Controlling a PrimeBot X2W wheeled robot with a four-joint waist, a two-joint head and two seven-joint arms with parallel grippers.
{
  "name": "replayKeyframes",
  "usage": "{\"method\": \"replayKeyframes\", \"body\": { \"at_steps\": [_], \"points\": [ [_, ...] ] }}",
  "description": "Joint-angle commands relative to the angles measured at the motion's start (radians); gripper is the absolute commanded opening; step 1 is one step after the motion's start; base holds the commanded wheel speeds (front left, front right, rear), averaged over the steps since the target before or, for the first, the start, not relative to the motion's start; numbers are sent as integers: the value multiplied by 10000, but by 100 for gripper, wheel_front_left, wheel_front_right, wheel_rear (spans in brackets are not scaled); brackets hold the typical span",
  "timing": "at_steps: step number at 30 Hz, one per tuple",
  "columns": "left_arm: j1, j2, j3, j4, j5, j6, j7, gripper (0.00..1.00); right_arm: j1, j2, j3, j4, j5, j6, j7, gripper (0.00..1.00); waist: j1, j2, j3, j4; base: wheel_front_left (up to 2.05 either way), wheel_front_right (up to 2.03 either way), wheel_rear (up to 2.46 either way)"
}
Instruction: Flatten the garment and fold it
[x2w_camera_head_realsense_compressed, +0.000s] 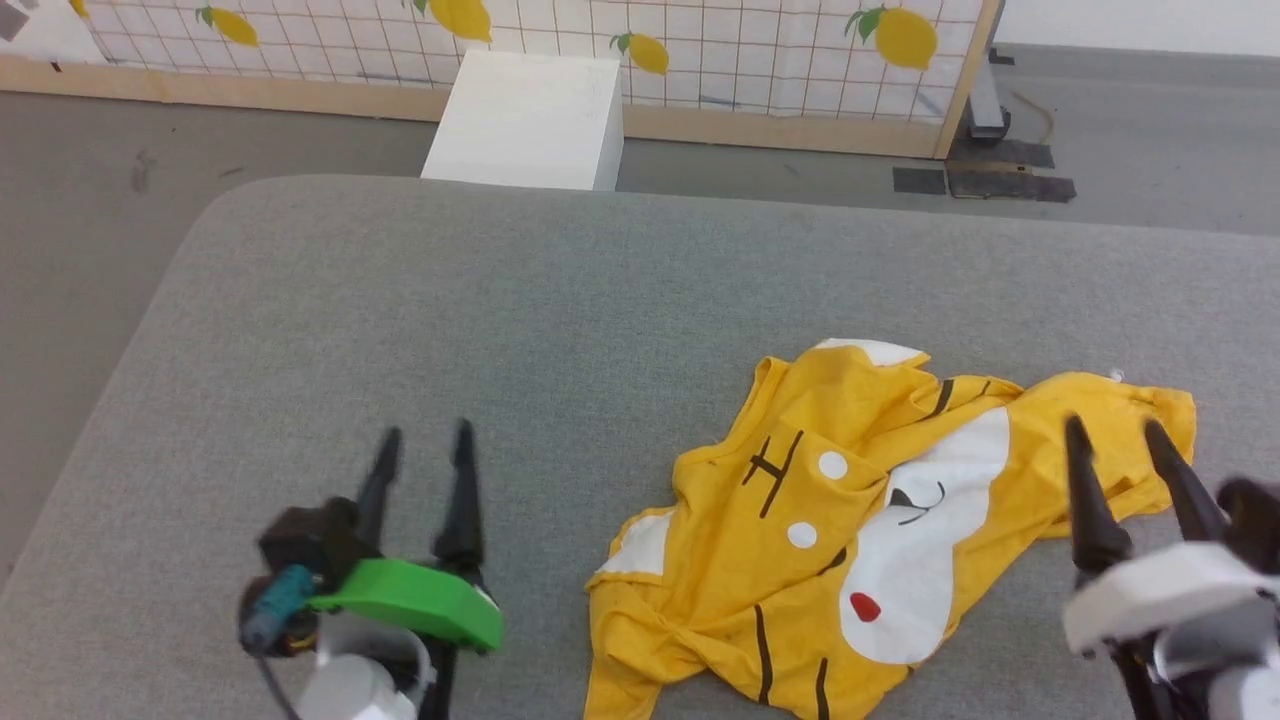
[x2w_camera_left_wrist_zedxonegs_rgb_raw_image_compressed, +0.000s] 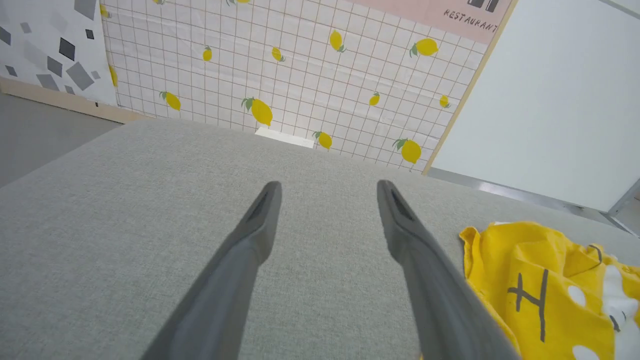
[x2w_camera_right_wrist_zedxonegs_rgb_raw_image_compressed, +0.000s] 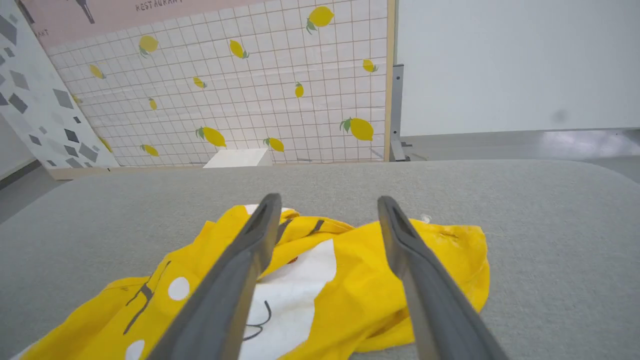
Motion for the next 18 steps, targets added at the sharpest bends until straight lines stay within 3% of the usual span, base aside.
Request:
{"method": "replayKeyframes", "body": {
  "at_steps": [1,5,10,18],
  "points": [
    [221,19,-259,155,108,-187,191,100,231,24,-165,227,-143,-13,-166,100,0,-1,-33,-40,0,0,0],
    [329,329,-1431,343,-87,-599,1659,100,390,24,-478,556,-202,-13,-328,100,0,-1,20,-175,0,0,0],
    [426,705,-2523,243,-626,-694,3824,100,323,24,-438,624,-58,-13,-393,100,0,-1,201,-386,0,0,0],
    [644,641,-2865,531,-1409,-259,6940,100,71,24,-172,846,226,-13,-577,100,0,-1,445,-821,0,0,0]
  ]
}}
